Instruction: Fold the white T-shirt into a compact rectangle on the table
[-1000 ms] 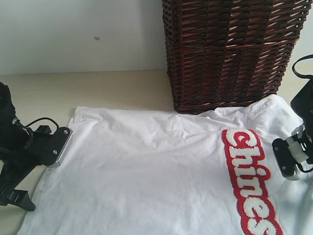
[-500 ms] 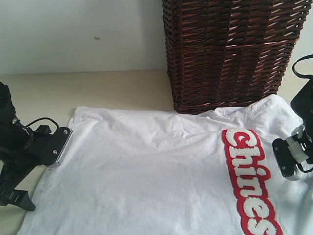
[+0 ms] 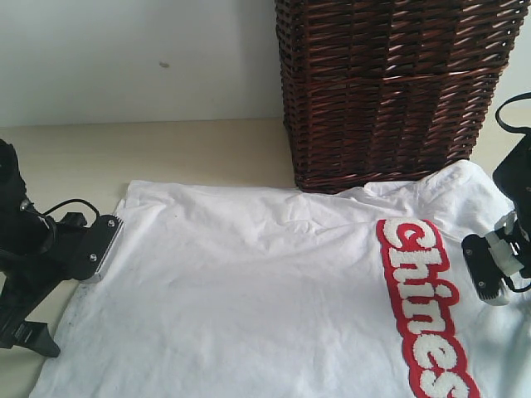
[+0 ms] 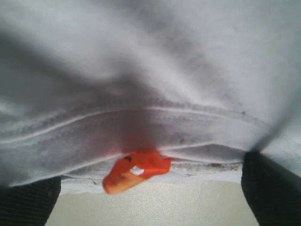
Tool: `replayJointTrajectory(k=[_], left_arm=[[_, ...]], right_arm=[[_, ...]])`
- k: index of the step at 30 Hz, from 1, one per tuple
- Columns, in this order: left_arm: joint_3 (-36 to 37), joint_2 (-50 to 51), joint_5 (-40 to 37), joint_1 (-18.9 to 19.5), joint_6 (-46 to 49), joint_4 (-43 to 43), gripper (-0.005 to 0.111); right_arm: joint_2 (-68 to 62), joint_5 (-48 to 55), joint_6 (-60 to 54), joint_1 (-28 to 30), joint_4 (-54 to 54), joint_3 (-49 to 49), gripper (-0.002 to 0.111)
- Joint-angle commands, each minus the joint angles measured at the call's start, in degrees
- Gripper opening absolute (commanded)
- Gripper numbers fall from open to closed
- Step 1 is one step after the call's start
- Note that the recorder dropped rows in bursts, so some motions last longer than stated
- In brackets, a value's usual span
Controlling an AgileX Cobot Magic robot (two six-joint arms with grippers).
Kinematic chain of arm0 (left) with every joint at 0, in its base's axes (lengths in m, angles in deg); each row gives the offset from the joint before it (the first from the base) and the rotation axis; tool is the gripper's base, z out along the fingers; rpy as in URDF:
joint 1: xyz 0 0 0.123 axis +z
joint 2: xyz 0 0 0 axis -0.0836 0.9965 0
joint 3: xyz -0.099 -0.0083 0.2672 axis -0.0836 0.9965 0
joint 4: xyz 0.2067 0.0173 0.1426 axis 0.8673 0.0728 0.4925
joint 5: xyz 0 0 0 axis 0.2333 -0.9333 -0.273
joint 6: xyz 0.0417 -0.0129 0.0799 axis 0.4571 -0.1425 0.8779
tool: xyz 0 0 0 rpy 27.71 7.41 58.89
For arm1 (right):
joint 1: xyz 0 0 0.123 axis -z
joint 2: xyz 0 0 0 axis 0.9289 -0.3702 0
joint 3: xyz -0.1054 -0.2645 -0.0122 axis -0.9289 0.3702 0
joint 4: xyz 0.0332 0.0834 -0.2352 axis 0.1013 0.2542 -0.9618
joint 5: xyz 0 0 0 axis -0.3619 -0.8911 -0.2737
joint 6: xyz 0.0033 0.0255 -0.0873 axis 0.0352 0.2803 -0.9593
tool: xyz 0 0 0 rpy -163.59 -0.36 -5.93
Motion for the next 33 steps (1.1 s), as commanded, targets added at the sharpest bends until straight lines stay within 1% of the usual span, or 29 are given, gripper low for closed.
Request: replayJointTrajectory(k=[1, 17, 19, 21, 23, 24, 25, 27, 28, 30, 31, 33], left_arm=[[0.62, 1.22, 1.23, 0.27, -0.57, -1.57, 0.104], [0.62, 1.22, 1.23, 0.27, -0.57, -1.57, 0.104], [0.62, 1.22, 1.23, 0.27, -0.57, -1.70, 0.104], [0.62, 1.22, 1.67, 0.27, -1.55, -1.70, 0.103], [0.66, 1.22, 2.08, 0.27, -1.84, -1.70, 0.100], [0.78, 1.26, 2.56, 0.27, -2.10, -1.70, 0.094], [1.37, 1.35, 3.52, 0.27, -2.10, -1.70, 0.082], [2.45, 1.48, 4.73, 0.27, -2.10, -1.70, 0.060], [3.20, 1.58, 5.05, 0.27, -1.94, -1.70, 0.046], [4.75, 1.57, 4.94, 0.27, -0.04, -1.70, 0.015], [5.25, 1.57, 4.94, 0.27, 0.87, -1.70, 0.002], [6.15, 1.57, 5.06, 0.27, 4.74, -1.31, 0.001]], right_arm=[[-3.43, -13.21, 3.23, 0.65, 5.78, 1.10, 0.105], [-3.43, -13.03, 3.23, 0.65, 7.16, 1.10, 0.105], [-3.43, -13.04, 3.23, 0.65, 7.16, 1.10, 0.102], [-3.43, -13.04, 3.23, 0.65, 7.16, 1.10, 0.096], [-3.43, -13.11, 3.23, 0.65, 7.16, 1.10, 0.084], [-3.43, -13.11, 3.08, 0.65, 7.16, 1.10, 0.076], [-3.43, -13.11, 3.08, 0.65, 6.91, 1.10, 0.063], [-3.43, -13.16, 2.55, 0.65, 6.33, 1.10, 0.046], [-3.43, -13.16, 1.31, 0.65, 6.33, 1.10, 0.038], [-3.43, -13.16, -0.03, 0.65, 6.33, 1.10, 0.023], [-3.43, -13.03, -0.03, 0.65, 6.70, 1.10, 0.018], [-3.43, -12.93, -0.03, 0.65, 6.81, 1.10, 0.009]])
